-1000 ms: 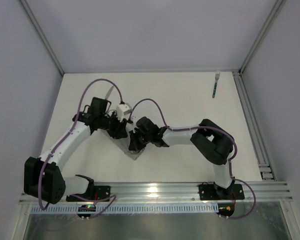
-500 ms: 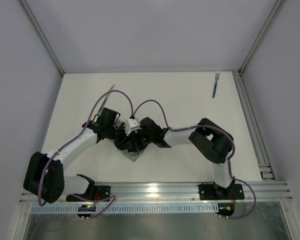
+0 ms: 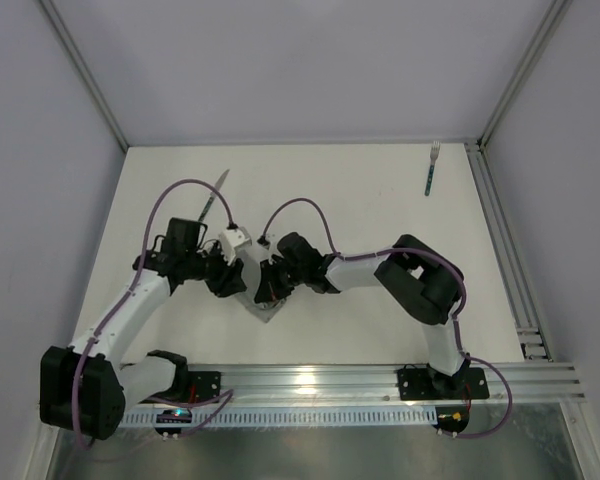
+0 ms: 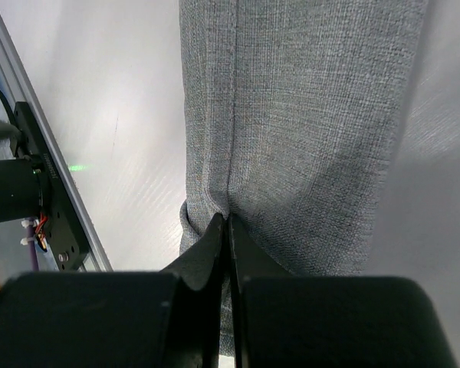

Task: Fold the napkin into a case and place the utensils inside
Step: Stuff the top corner of the smaller-rectangle-folded napkin into the folded napkin.

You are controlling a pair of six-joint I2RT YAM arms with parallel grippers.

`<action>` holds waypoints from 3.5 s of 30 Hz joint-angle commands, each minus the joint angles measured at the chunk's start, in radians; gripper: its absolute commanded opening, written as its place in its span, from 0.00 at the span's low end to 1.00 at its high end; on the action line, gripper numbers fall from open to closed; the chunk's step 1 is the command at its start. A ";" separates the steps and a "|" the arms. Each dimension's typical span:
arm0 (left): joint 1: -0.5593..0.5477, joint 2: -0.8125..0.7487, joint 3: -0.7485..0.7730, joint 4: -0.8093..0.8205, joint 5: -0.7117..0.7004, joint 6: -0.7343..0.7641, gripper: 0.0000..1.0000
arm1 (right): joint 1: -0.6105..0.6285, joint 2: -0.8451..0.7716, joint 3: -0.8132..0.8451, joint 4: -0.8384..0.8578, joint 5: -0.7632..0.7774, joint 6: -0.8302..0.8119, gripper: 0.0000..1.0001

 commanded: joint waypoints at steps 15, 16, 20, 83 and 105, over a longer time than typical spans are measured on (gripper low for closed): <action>-0.398 0.078 -0.200 0.208 -0.376 0.182 0.44 | -0.024 0.023 -0.008 -0.049 0.044 0.009 0.03; -0.396 0.057 -0.196 0.193 -0.333 0.183 0.44 | -0.024 0.017 -0.008 -0.055 0.047 0.005 0.03; -0.380 0.029 -0.173 0.166 -0.275 0.203 0.45 | -0.024 0.013 -0.001 -0.075 0.056 -0.008 0.03; -0.237 0.104 -0.151 0.044 -0.049 0.387 0.00 | 0.045 -0.041 -0.053 0.009 -0.156 0.050 0.03; -0.248 0.049 -0.199 0.070 -0.100 0.398 0.00 | 0.091 0.002 -0.171 0.101 -0.164 0.081 0.03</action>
